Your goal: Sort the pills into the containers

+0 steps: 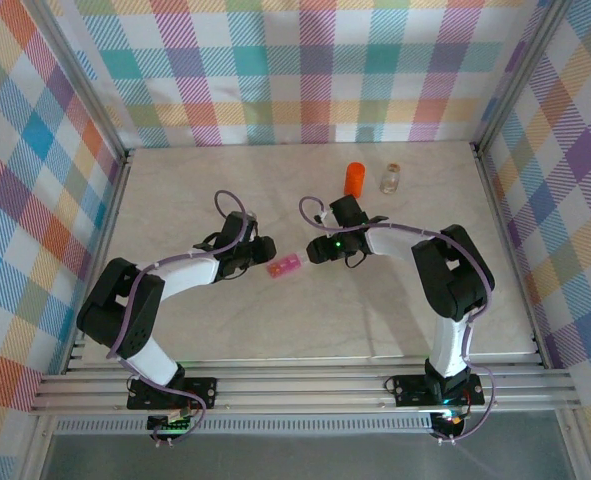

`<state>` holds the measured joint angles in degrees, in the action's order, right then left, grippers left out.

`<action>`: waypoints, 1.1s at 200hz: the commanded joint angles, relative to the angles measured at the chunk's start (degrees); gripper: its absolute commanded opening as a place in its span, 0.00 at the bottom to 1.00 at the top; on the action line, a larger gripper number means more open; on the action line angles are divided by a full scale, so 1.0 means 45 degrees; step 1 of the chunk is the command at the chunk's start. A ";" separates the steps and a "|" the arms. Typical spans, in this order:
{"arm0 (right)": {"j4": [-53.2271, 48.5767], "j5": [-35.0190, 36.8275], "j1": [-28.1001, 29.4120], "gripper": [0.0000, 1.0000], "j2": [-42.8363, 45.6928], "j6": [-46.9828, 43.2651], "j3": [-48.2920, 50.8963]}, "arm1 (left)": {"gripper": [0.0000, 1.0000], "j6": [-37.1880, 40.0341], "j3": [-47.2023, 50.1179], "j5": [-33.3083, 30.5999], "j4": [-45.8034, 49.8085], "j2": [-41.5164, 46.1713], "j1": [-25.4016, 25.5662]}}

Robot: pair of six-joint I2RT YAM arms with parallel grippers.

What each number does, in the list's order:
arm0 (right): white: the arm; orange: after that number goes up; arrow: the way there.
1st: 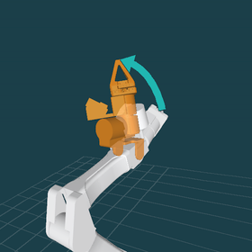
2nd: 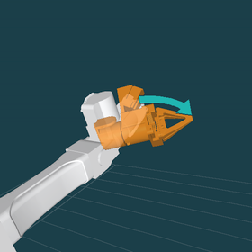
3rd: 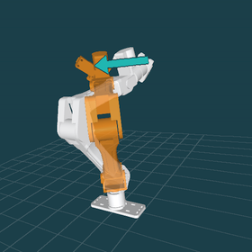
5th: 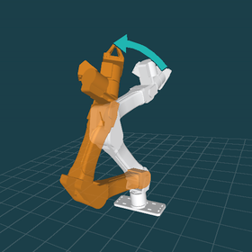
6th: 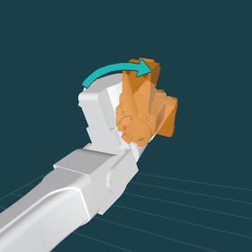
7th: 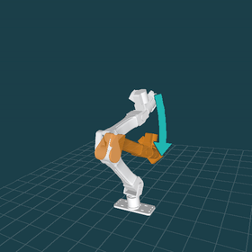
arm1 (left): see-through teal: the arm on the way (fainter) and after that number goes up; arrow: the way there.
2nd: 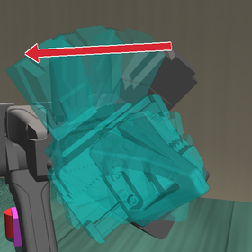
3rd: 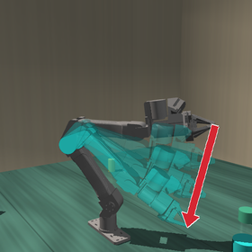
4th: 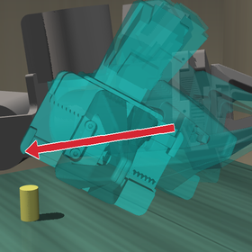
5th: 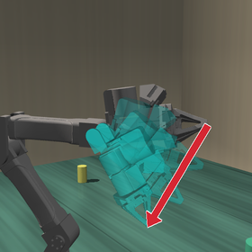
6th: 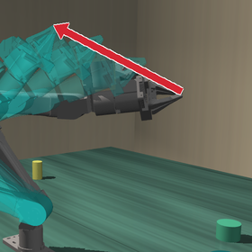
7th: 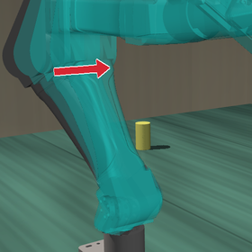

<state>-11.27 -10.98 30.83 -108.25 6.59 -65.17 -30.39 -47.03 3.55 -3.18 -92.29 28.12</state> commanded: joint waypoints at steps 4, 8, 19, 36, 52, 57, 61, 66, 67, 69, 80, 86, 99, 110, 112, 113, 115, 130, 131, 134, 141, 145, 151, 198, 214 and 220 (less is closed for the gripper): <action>-0.0211 -0.0275 0.0066 0.58 -0.0222 -0.0060 -0.0281 | 0.39 0.0413 0.0146 0.1095 -0.0514 0.0577 0.0376; -0.0251 -0.0240 0.0063 0.58 -0.0242 -0.0031 -0.0312 | 0.39 0.0471 0.0122 0.1173 -0.0577 0.0631 0.0451; -0.0319 -0.0183 0.0081 0.58 -0.0281 0.0019 -0.0398 | 0.39 0.0647 0.0057 0.1286 -0.0658 0.0718 0.0628; -0.0425 -0.0065 0.0067 0.58 -0.0357 0.0088 -0.0506 | 0.38 0.0840 -0.0114 0.1226 -0.0455 0.0783 0.0849; -0.0453 -0.0001 0.0066 0.58 -0.0420 0.0151 -0.0567 | 0.37 0.0890 -0.0199 0.1199 -0.0282 0.0743 0.0956; -0.0463 -0.0012 0.0069 0.58 -0.0437 0.0161 -0.0573 | 0.37 0.0894 -0.0194 0.1285 -0.0332 0.0743 0.0958; -0.0445 -0.0029 0.0066 0.58 -0.0452 0.0175 -0.0577 | 0.36 0.0892 -0.0144 0.1376 -0.0393 0.0726 0.0977; -0.0428 -0.0032 0.0063 0.58 -0.0457 0.0176 -0.0577 | 0.36 0.0886 -0.0098 0.1432 -0.0451 0.0742 0.0978; -0.0437 -0.0036 0.0073 0.58 -0.0467 0.0176 -0.0577 | 0.36 0.0890 -0.0098 0.1454 -0.0458 0.0753 0.0978; -0.0424 -0.0039 0.0066 0.58 -0.0474 0.0176 -0.0563 | 0.36 0.0888 -0.0082 0.1500 -0.0488 0.0760 0.0978; -0.0424 -0.0043 0.0073 0.59 -0.0510 0.0215 -0.0558 | 0.36 0.0894 -0.0037 0.1658 -0.0495 0.0737 0.0997; -0.0408 -0.0007 0.0063 0.59 -0.0515 0.0233 -0.0539 | 0.35 0.0883 -0.0038 0.1700 -0.0439 0.0719 0.0997; -0.0426 0.0057 0.0069 0.59 -0.0545 0.0271 -0.0503 | 0.34 0.0845 -0.0081 0.1666 -0.0221 0.0657 0.0997; -0.0415 0.0058 0.0063 0.59 -0.0560 0.0292 -0.0470 | 0.33 0.0746 -0.0122 0.1616 0.0022 0.0568 0.0997; -0.0418 0.0058 0.0063 0.59 -0.0556 0.0308 -0.0462 | 0.33 0.0730 -0.0132 0.1599 0.0052 0.0568 0.0997; -0.0422 0.0058 0.0063 0.59 -0.0555 0.0310 -0.0461 | 0.32 0.0725 -0.0134 0.1577 0.0077 0.0568 0.0997; -0.0425 0.0058 0.0063 0.59 -0.0565 0.0312 -0.0460 | 0.32 0.0735 -0.0131 0.1560 0.0120 0.0558 0.0997; -0.0426 0.0021 0.0063 0.59 -0.0557 0.0332 -0.0421 | 0.31 0.0736 -0.0048 0.1244 0.0446 0.0548 0.0997; -0.0426 0.0020 0.0073 0.59 -0.0556 0.0332 -0.0421 | 0.31 0.0747 -0.0033 0.1233 0.0459 0.0548 0.0997; -0.0411 0.0019 0.0074 0.59 -0.0547 0.0332 -0.0404 | 0.30 0.0739 -0.0003 0.1104 0.0534 0.0548 0.0997; -0.0398 0.0001 0.0068 0.59 -0.0536 0.0325 -0.0382 | 0.30 0.0778 0.0071 0.0846 0.0645 0.0561 0.0997; -0.0406 -0.0001 0.0056 0.59 -0.0535 0.0332 -0.0364 | 0.30 0.0780 0.0124 0.0727 0.0672 0.0544 0.0997; -0.0393 0.0009 0.0073 0.59 -0.0516 0.0332 -0.0339 | 0.29 0.0795 0.0193 0.0574 0.0710 0.0521 0.0997; -0.0360 -0.0001 0.0077 0.59 -0.0516 0.0352 -0.0304 | 0.25 0.0455 0.0561 0.0380 0.0500 0.0077 0.0997; -0.0364 -0.0004 0.0077 0.59 -0.0535 0.0370 -0.0267 | 0.23 0.0352 0.0587 0.0276 0.0504 -0.0139 0.0997; -0.0348 -0.0018 0.0057 0.59 -0.0535 0.0423 -0.0250 | 0.23 0.0327 0.0589 0.0303 0.0483 -0.0244 0.0997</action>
<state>-11.86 -10.98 30.83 -109.25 7.49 -66.46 -27.83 -45.32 6.28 -1.56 -91.74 32.51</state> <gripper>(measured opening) 0.591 0.235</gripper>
